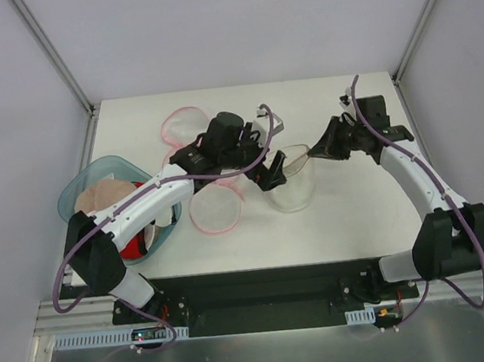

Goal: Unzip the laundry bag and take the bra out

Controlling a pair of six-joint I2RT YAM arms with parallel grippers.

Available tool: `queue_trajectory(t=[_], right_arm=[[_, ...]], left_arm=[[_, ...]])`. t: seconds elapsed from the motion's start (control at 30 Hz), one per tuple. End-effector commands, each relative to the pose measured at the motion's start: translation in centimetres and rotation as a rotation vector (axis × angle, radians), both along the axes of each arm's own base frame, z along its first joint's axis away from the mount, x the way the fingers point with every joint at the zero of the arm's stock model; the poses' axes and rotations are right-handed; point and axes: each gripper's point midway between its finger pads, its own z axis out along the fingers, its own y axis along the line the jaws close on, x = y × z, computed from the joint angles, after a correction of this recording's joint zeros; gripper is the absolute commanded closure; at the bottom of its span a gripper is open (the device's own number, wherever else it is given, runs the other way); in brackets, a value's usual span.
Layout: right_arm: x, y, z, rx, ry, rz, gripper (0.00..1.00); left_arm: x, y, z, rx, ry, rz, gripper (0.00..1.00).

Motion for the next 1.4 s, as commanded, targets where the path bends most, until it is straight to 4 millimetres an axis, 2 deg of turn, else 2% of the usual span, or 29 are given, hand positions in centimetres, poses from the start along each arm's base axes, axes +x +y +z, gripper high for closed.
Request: queue_trajectory(t=[0.0, 0.1, 0.27, 0.33, 0.43, 0.5, 0.53, 0.6, 0.63, 0.67, 0.8, 1.1, 1.27, 1.37], right_arm=[[-1.0, 0.4, 1.7, -0.003, -0.069, -0.009, 0.98], [-1.7, 0.8, 2.4, -0.011, -0.086, 0.001, 0.99], [-2.2, 1.4, 3.3, -0.008, -0.096, 0.018, 0.99], [-2.3, 1.7, 3.4, -0.003, -0.098, 0.026, 0.99], [-2.4, 1.8, 3.5, -0.005, -0.102, 0.029, 0.98], [-2.5, 1.8, 3.3, -0.010, -0.093, 0.029, 0.99], [-2.5, 1.8, 3.2, -0.011, -0.090, 0.028, 0.99], [-2.7, 1.7, 3.0, -0.015, -0.087, 0.028, 0.98], [-2.8, 1.7, 3.0, -0.014, -0.084, 0.025, 0.98], [-2.8, 1.7, 3.1, -0.016, -0.088, 0.025, 0.98], [-3.0, 1.5, 3.1, -0.020, -0.086, 0.024, 0.99], [-2.9, 1.0, 3.9, -0.023, -0.093, 0.022, 0.97], [-1.9, -0.5, 4.3, -0.051, -0.108, -0.016, 0.97], [-1.1, -1.3, 4.0, -0.062, -0.100, -0.034, 0.99]], left_arm=[[1.7, -2.6, 4.2, -0.098, -0.021, 0.005, 0.06], [2.4, -3.8, 4.8, -0.108, -0.038, -0.001, 0.13], [1.8, -5.3, 4.6, -0.101, -0.046, -0.049, 0.14], [2.1, -5.7, 3.9, -0.083, -0.043, -0.038, 0.13], [3.0, -6.2, 1.5, -0.003, -0.067, -0.024, 0.10], [3.0, -6.6, 0.5, 0.012, -0.049, -0.028, 0.14], [2.8, -6.9, 0.4, 0.006, -0.039, -0.038, 0.18], [2.8, -7.3, 0.1, 0.008, -0.029, -0.037, 0.41], [2.9, -7.3, 0.0, 0.009, -0.025, -0.032, 0.49], [3.1, -7.3, -0.2, 0.014, -0.024, -0.027, 0.67], [3.3, -7.1, -0.8, 0.030, -0.028, -0.016, 1.00], [2.1, -5.3, -1.6, 0.059, -0.037, -0.028, 1.00], [0.7, -4.6, -1.9, 0.054, -0.024, -0.058, 1.00], [0.3, -4.2, -1.3, 0.035, -0.032, -0.069, 1.00]])
